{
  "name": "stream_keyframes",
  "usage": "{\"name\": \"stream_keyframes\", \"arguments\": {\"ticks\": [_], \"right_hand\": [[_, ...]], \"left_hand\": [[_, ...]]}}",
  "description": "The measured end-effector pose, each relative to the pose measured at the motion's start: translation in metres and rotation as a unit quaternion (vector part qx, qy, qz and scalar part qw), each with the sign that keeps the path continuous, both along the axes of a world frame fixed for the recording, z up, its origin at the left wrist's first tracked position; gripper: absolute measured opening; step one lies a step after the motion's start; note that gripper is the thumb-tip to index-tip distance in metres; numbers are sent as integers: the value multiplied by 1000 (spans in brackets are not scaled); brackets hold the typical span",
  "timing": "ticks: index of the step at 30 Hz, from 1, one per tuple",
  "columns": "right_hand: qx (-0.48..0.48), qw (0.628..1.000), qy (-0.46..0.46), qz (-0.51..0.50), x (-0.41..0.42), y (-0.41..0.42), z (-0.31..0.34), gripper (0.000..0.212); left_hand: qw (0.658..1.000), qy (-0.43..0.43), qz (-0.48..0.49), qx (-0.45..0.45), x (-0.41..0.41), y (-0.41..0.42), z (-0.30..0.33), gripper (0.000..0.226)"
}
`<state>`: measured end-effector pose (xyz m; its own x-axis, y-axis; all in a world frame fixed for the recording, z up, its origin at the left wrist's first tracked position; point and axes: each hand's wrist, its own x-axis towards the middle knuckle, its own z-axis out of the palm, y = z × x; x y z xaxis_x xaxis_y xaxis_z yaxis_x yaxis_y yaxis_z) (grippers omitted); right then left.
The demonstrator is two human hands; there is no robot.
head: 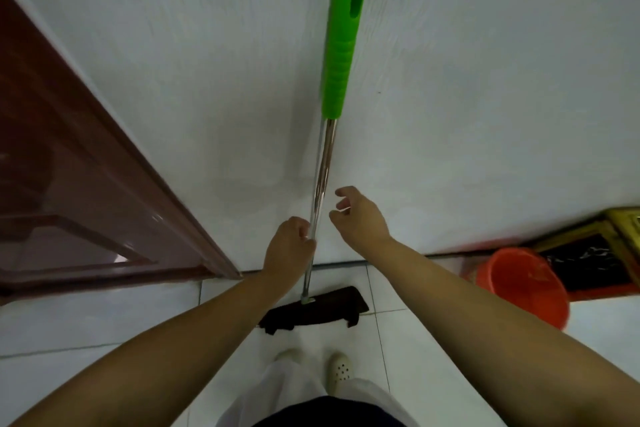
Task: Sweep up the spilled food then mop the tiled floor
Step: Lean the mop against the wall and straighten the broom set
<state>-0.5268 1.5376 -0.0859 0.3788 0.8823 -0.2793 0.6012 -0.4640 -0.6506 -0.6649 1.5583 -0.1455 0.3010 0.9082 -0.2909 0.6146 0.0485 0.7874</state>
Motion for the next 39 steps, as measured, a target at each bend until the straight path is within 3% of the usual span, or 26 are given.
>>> {"name": "stream_keyframes", "arguments": {"ticks": [8, 18, 29, 39], "right_hand": [[-28, 992, 19, -118, 12, -43, -17, 39], [-68, 953, -11, -296, 65, -173, -20, 31], [-61, 888, -5, -456, 120, -355, -17, 29], [-78, 858, -23, -507, 187, -560, -9, 28]], "left_hand": [[980, 7, -196, -20, 22, -25, -7, 16], [940, -15, -340, -24, 110, -71, 3, 11], [880, -23, -473, -38, 215, -228, 20, 10], [846, -14, -533, -28, 305, -404, 16, 16]]}}
